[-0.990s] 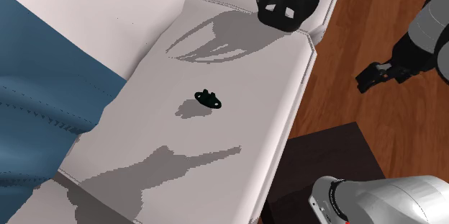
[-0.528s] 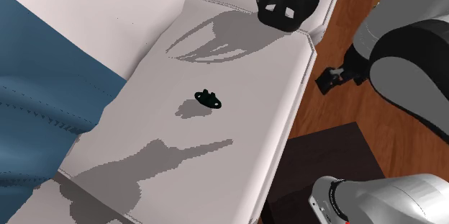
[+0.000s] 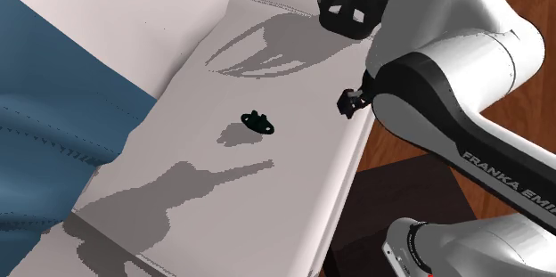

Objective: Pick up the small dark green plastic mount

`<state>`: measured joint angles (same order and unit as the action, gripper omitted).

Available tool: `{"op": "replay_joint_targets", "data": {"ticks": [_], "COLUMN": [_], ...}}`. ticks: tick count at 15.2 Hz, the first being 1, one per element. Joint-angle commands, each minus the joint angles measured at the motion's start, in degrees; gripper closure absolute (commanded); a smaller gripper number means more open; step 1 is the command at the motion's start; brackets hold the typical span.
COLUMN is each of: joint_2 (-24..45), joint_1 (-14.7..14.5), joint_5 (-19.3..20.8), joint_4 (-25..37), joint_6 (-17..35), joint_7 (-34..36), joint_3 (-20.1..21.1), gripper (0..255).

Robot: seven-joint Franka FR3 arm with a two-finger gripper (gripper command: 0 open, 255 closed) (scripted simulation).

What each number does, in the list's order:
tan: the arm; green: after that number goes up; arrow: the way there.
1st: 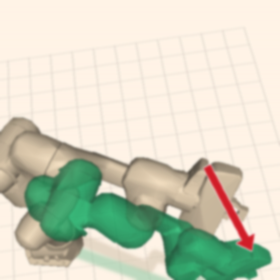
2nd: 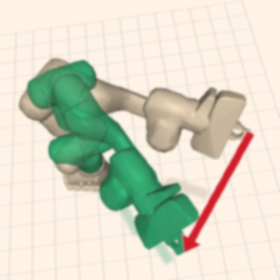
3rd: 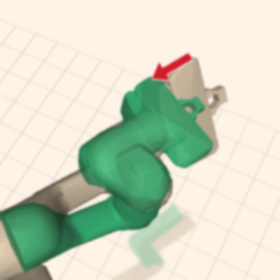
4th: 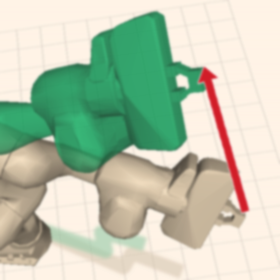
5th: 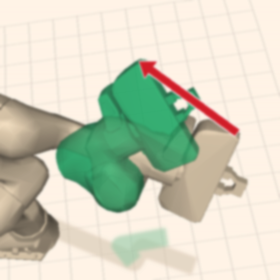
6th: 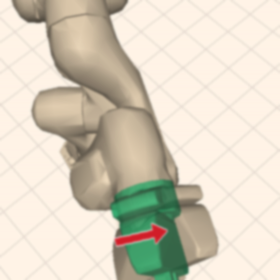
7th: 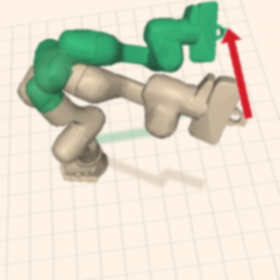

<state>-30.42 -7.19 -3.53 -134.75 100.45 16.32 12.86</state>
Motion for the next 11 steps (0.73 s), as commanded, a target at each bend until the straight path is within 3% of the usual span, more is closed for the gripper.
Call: {"op": "replay_joint_targets", "data": {"ticks": [1,11], "joint_2": [3.1,20.2], "joint_1": [-0.6,-2.8], "joint_5": [-0.7,0.5], "joint_4": [0.7,9.2], "joint_6": [2.8,13.1], "joint_7": [1.9,12.1], "joint_3": [1.8,10.3], "gripper": [0,0]}}
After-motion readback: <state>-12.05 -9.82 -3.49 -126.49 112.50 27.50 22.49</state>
